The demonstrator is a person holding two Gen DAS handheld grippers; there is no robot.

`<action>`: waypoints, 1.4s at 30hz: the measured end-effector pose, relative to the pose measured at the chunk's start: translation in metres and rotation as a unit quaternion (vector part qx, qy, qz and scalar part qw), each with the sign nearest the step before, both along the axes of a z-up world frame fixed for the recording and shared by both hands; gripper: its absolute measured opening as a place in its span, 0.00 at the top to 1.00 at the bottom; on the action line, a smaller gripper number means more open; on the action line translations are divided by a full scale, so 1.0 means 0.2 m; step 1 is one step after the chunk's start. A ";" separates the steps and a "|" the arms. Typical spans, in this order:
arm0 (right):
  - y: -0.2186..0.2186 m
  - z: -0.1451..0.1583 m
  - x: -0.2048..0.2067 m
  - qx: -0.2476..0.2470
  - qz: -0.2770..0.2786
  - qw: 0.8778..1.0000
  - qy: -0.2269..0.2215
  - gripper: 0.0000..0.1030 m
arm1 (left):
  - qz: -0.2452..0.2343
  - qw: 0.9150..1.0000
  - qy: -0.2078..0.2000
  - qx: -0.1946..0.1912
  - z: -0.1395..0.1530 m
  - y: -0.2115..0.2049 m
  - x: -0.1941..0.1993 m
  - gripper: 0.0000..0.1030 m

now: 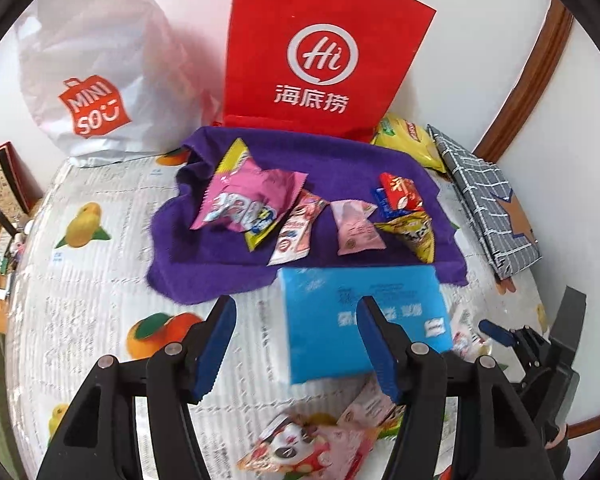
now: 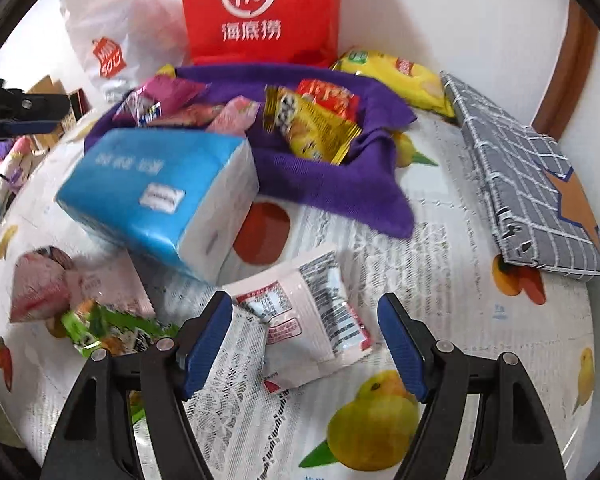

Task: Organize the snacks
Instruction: 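Withdraw both tools and reach toward the white packet and panda candy bag, then grasp the white snack packet with the right tool while the left tool grasps the panda candy bag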

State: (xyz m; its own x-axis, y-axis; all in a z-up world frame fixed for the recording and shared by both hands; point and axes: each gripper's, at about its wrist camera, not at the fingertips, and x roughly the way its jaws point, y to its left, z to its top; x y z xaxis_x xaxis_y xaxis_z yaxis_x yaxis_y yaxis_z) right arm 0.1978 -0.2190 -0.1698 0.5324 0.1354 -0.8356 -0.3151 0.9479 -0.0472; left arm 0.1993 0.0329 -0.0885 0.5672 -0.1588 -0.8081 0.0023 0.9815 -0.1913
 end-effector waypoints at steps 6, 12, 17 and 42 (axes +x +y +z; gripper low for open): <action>0.01 -0.09 0.05 -0.013 -0.007 1.000 0.007 0.35 | 0.016 1.000 0.005 0.006 -0.01 0.07 -0.05 0.41; -0.04 -0.07 0.02 0.019 -0.033 0.999 0.011 0.52 | 0.014 1.000 0.012 0.001 -0.06 0.08 -0.11 0.41; -0.05 -0.02 -0.04 0.022 -0.055 0.998 0.007 0.52 | 0.003 1.000 0.026 -0.007 -0.12 0.05 -0.17 0.41; -0.08 0.12 -0.30 0.041 -0.074 0.996 -0.016 0.52 | -0.009 0.996 0.079 -0.048 -0.29 -0.05 -0.41 0.41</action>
State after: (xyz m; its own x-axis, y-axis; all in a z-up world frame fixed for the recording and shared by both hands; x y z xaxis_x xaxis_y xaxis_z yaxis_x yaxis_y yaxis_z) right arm 0.1386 -0.2340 -0.1460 0.5772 0.1203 -0.8077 -0.1714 0.9849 0.0242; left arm 0.1170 0.0219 -0.1456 0.4298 -0.2494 -0.8678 -0.0178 0.9586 -0.2843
